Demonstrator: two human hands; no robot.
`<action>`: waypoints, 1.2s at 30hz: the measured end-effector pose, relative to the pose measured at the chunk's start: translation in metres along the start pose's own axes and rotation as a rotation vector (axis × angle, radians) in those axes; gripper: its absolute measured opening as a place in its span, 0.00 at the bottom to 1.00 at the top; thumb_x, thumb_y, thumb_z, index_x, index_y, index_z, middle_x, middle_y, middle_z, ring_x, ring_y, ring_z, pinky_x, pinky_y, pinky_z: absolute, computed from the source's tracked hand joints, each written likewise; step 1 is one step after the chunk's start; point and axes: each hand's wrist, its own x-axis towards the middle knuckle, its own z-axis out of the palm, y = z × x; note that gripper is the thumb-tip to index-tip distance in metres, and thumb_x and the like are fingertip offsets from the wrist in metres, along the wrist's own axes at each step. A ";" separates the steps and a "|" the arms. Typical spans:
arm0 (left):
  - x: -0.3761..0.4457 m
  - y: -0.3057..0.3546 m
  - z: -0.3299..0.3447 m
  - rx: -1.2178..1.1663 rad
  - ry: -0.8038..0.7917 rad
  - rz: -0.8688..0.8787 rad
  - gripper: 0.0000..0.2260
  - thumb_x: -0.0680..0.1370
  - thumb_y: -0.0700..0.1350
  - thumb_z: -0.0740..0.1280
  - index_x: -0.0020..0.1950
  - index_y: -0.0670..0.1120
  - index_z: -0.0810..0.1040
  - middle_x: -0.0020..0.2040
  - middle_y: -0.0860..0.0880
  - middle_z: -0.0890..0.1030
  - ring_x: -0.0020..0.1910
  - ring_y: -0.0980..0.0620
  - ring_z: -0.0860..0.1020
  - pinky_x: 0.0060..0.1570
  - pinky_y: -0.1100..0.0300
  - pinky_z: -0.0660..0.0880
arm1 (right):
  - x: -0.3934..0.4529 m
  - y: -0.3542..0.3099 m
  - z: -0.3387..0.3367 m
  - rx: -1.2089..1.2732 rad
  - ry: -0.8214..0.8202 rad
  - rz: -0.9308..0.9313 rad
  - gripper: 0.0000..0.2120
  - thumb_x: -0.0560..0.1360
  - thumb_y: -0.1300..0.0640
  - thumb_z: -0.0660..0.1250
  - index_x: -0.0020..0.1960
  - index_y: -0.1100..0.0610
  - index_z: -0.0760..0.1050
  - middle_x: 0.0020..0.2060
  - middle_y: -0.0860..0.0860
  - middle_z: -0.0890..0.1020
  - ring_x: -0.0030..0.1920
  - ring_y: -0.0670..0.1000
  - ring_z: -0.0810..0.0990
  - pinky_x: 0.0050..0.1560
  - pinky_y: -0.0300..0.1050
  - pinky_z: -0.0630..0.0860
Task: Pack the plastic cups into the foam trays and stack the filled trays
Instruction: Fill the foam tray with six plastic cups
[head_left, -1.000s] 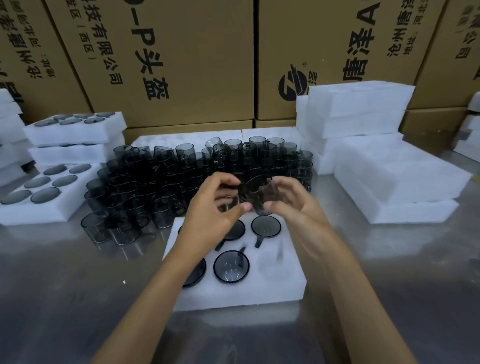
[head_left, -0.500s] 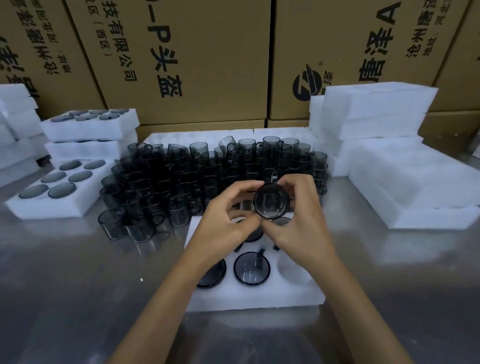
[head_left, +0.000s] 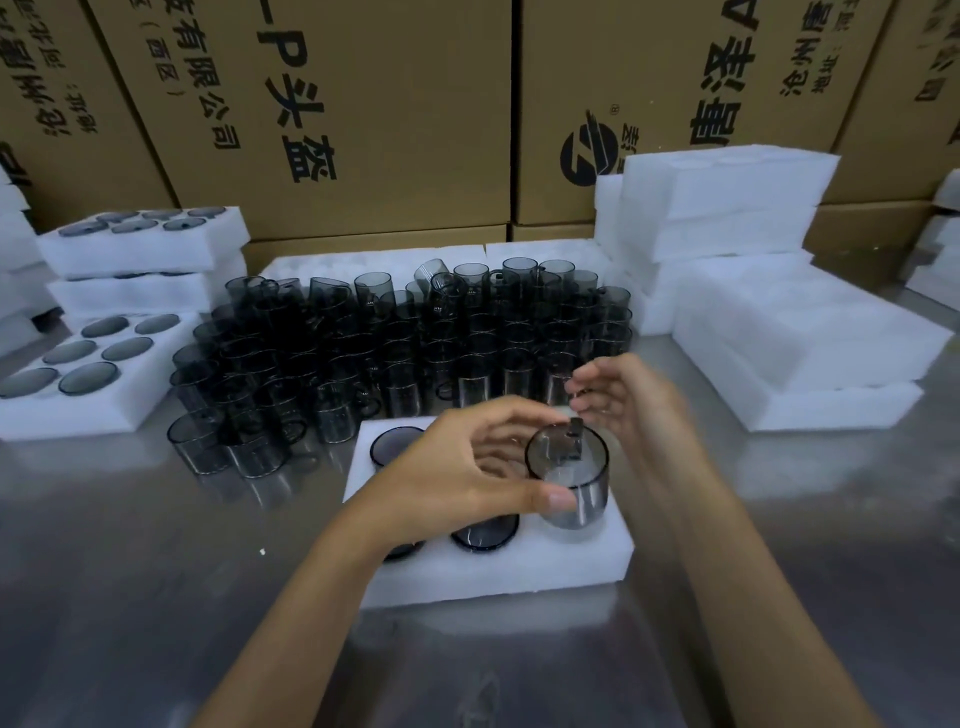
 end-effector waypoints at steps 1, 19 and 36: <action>0.000 -0.001 0.004 0.039 -0.020 0.000 0.24 0.68 0.47 0.80 0.62 0.57 0.79 0.59 0.61 0.82 0.59 0.61 0.79 0.62 0.65 0.74 | 0.002 0.004 -0.001 -0.005 0.016 0.023 0.12 0.72 0.50 0.66 0.42 0.58 0.81 0.38 0.54 0.85 0.36 0.49 0.81 0.44 0.43 0.76; 0.001 -0.010 0.001 0.271 -0.046 -0.006 0.22 0.71 0.59 0.73 0.64 0.60 0.78 0.64 0.68 0.75 0.68 0.69 0.68 0.68 0.68 0.64 | -0.018 -0.012 -0.045 -0.558 -0.647 0.225 0.40 0.67 0.39 0.70 0.77 0.41 0.62 0.73 0.38 0.68 0.73 0.39 0.67 0.70 0.42 0.70; 0.012 -0.033 0.007 0.540 -0.037 -0.148 0.35 0.76 0.63 0.67 0.78 0.64 0.53 0.81 0.59 0.48 0.75 0.67 0.39 0.75 0.60 0.35 | -0.016 0.003 -0.048 -0.418 -0.691 0.238 0.51 0.67 0.62 0.73 0.81 0.46 0.48 0.77 0.43 0.64 0.74 0.40 0.65 0.67 0.34 0.70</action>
